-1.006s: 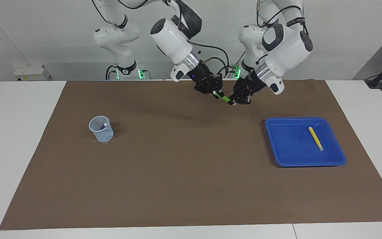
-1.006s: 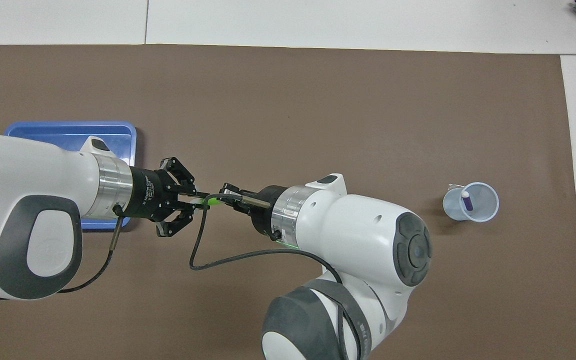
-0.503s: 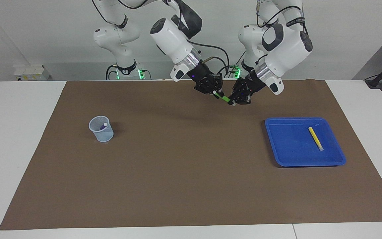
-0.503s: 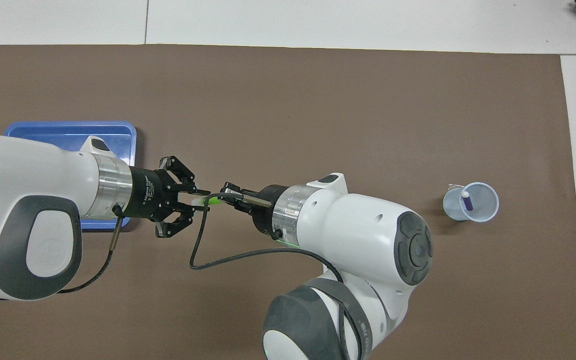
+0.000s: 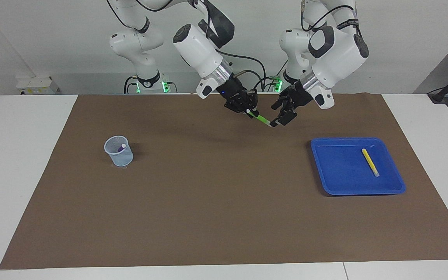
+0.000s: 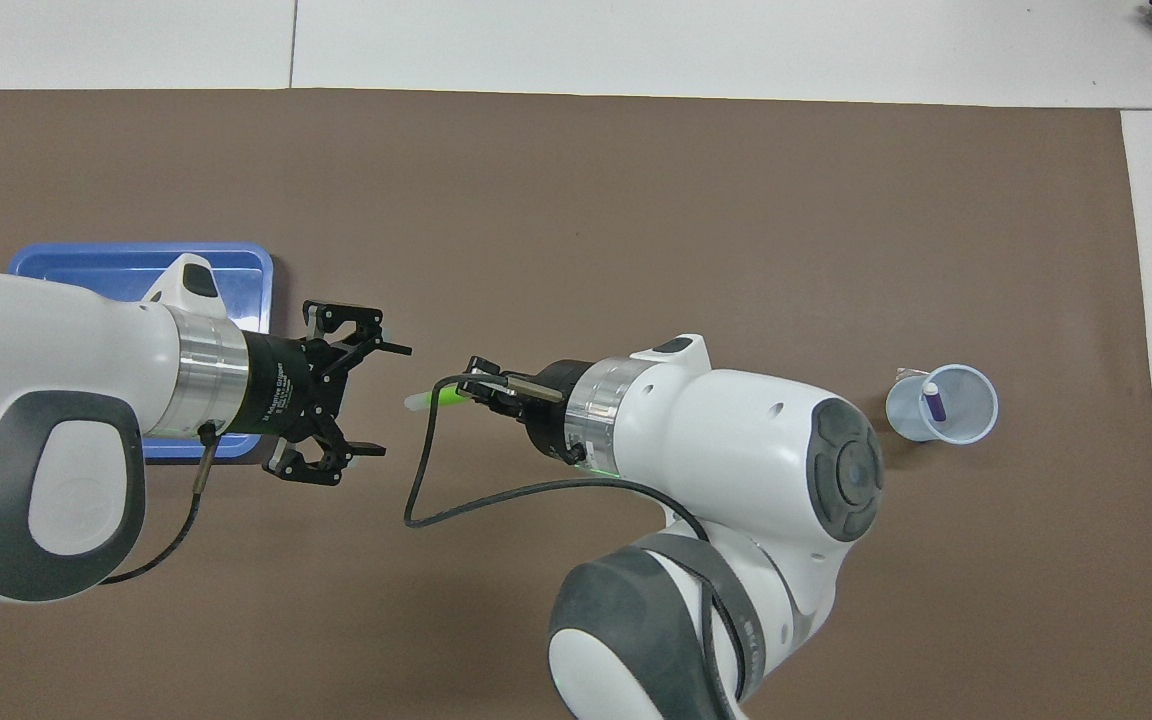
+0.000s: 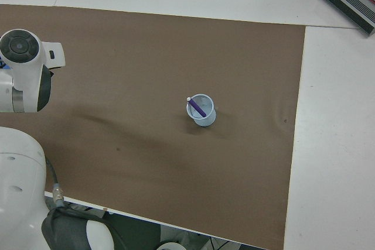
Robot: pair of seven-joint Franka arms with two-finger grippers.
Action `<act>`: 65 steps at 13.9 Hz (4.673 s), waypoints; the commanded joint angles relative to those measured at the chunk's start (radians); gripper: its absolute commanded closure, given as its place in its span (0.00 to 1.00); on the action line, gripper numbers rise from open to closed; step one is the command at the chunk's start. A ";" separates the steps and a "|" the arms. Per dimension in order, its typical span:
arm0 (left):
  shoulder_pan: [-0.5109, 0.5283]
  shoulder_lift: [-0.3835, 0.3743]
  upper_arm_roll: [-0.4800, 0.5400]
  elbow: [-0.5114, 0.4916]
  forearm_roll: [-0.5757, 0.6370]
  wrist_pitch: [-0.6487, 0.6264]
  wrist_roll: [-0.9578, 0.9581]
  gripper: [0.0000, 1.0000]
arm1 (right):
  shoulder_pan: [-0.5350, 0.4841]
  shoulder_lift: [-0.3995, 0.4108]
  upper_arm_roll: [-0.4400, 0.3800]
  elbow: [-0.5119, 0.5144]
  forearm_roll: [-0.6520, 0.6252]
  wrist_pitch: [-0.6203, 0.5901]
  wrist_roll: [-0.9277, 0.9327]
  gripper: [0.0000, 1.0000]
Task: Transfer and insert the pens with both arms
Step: 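Open the left gripper while the right gripper pulls the pen away, then insert the green pen into the clear cup with the right gripper, then withdraw the right gripper while the left gripper grasps the yellow pen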
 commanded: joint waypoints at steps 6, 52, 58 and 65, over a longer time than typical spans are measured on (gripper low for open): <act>0.217 -0.039 0.008 -0.020 0.237 -0.138 0.685 0.00 | -0.226 -0.018 0.000 0.094 -0.237 -0.432 -0.291 1.00; 0.541 0.479 0.016 0.037 0.635 0.566 1.729 0.67 | -0.359 -0.131 -0.015 0.051 -0.091 -0.577 -0.292 0.00; 0.538 0.481 0.017 0.034 0.634 0.569 1.700 1.00 | -0.303 -0.127 -0.015 0.048 -0.082 -0.485 -0.180 0.00; 0.477 0.467 0.014 0.087 0.632 0.430 1.389 1.00 | -0.271 -0.125 -0.015 0.043 -0.060 -0.434 -0.034 0.00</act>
